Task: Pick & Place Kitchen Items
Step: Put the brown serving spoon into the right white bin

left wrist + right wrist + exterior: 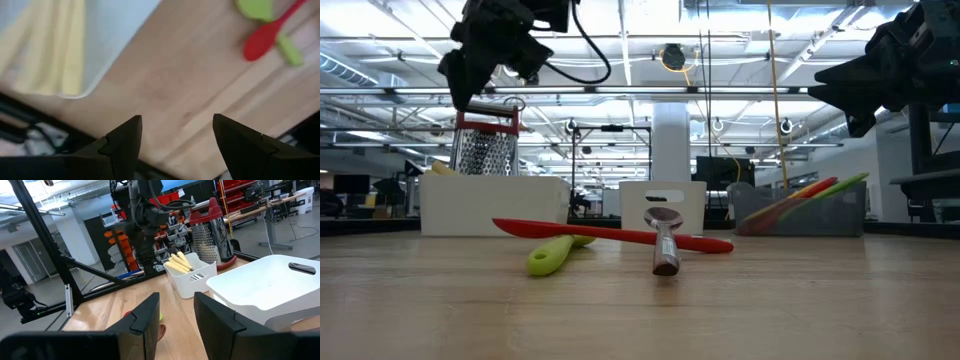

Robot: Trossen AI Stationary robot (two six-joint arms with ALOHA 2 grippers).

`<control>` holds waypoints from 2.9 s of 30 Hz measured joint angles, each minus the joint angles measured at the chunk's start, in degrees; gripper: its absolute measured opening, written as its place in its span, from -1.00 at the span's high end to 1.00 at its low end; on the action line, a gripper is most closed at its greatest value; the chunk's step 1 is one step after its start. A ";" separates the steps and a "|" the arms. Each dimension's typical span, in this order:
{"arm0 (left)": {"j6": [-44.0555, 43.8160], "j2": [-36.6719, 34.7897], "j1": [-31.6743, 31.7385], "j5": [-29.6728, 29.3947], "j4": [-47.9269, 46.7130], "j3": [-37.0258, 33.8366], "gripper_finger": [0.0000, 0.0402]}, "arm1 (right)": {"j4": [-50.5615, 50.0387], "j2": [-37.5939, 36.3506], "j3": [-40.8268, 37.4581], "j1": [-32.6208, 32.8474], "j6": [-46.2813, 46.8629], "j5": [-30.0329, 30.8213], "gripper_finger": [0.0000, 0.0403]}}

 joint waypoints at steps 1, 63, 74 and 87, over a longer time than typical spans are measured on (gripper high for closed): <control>-1.09 0.00 -0.48 0.78 0.27 0.02 -0.25 | 0.02 -0.02 0.00 0.02 0.00 0.00 0.43; -59.06 19.19 -26.17 -8.86 62.68 0.00 -0.25 | -0.03 0.00 0.00 0.02 -9.29 0.22 0.43; -75.31 26.02 -30.43 -13.85 67.74 -0.02 -0.25 | -0.27 -0.02 0.00 0.01 -9.28 0.20 0.43; -74.66 26.92 -30.23 -20.62 65.98 0.00 -0.25 | -1.95 -0.02 0.00 0.00 -9.27 0.02 0.43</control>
